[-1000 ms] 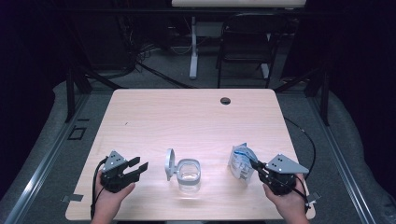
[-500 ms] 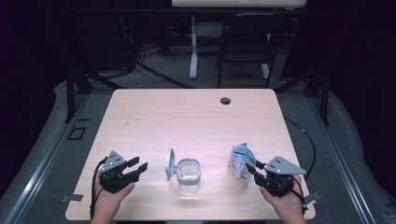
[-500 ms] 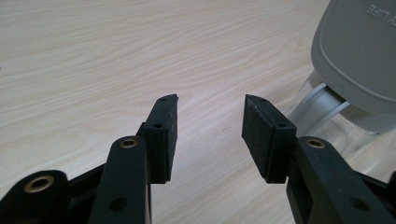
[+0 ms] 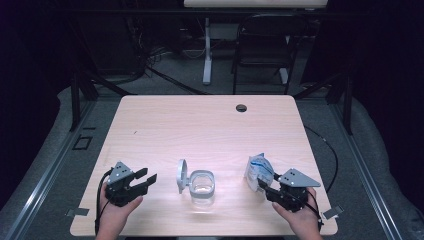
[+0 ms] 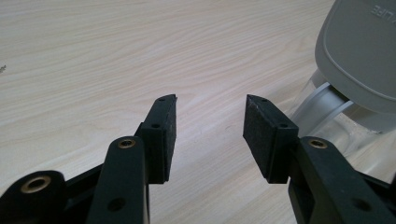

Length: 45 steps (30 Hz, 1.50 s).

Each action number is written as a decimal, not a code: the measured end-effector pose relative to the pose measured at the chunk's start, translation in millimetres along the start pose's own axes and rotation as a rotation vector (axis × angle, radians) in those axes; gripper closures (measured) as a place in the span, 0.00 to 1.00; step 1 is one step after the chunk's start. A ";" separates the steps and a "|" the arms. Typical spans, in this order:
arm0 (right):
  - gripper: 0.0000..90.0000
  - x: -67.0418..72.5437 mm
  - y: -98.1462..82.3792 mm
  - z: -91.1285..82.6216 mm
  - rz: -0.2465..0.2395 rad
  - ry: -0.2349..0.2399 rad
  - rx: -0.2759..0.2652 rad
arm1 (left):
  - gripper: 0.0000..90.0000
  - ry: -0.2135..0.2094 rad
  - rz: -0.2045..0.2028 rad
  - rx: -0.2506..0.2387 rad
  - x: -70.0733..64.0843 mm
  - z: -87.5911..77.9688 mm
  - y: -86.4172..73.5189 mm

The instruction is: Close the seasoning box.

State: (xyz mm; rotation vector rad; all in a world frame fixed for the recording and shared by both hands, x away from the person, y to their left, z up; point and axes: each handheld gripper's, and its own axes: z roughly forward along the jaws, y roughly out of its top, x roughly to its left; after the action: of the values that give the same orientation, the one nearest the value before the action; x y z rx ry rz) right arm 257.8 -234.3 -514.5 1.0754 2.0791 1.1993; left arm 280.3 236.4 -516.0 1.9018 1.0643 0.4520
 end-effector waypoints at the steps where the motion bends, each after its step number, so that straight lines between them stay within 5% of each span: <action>1: 0.57 0.3 -0.8 1.1 0.002 0.000 0.002 | 0.61 0.000 0.000 -0.001 0.4 -0.2 -0.2; 45: 0.47 5.1 -39.1 35.0 0.008 -0.032 0.028 | 0.61 0.011 -0.007 -0.011 2.6 -3.3 -1.3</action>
State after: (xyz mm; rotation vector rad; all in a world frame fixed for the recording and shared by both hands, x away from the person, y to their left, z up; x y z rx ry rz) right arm 265.7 -225.1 -565.8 1.1097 2.0747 1.1534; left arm 279.0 240.6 -515.6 1.8877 1.0735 0.4641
